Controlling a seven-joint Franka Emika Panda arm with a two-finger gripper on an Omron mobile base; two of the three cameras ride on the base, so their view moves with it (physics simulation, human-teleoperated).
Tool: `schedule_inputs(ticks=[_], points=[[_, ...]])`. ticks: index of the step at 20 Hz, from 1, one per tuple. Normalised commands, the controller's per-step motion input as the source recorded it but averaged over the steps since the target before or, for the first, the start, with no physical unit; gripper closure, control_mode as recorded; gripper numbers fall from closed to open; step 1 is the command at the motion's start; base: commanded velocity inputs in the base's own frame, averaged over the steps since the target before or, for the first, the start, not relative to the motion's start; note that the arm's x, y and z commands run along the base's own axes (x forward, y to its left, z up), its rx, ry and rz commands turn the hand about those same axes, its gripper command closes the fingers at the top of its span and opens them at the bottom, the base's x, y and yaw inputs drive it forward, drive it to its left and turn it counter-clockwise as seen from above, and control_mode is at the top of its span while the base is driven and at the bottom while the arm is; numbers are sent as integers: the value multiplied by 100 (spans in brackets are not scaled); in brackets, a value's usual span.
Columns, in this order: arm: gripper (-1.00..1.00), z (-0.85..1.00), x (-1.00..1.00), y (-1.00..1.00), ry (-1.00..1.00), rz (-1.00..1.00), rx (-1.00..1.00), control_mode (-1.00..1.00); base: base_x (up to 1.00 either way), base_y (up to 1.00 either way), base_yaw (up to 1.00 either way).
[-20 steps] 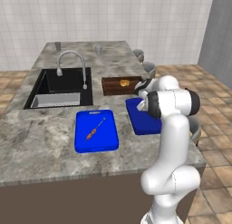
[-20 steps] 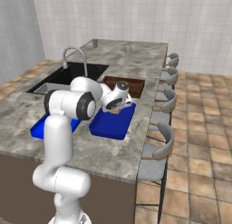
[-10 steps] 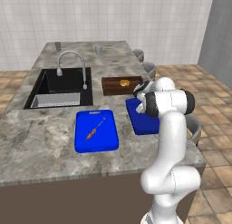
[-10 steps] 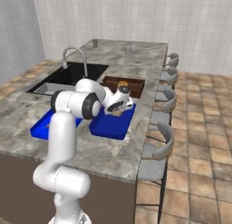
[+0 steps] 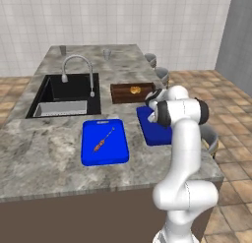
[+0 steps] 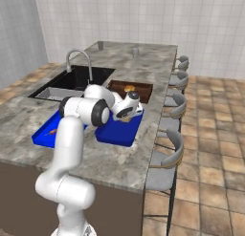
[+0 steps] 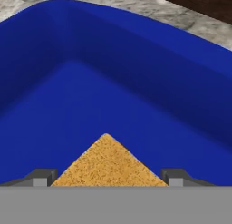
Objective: Take the cake and donut from the fridge and place them on the empty tray on the dining counter.
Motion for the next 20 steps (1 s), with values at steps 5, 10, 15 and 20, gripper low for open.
schedule_inputs(ticks=[5, 10, 15, 20], points=[[-100, -28, 19, -2, 0, 0, 0, -100, 0, 0, 0], [-100, -16, -28, 0, 0, 0, 0, -100, 0, 0, 0], [-100, 1, -63, 0, -1, 0, 0, -100, 0, 0, 0], [-100, 18, -17, 0, -5, 0, 0, -100, 0, 0, 0]])
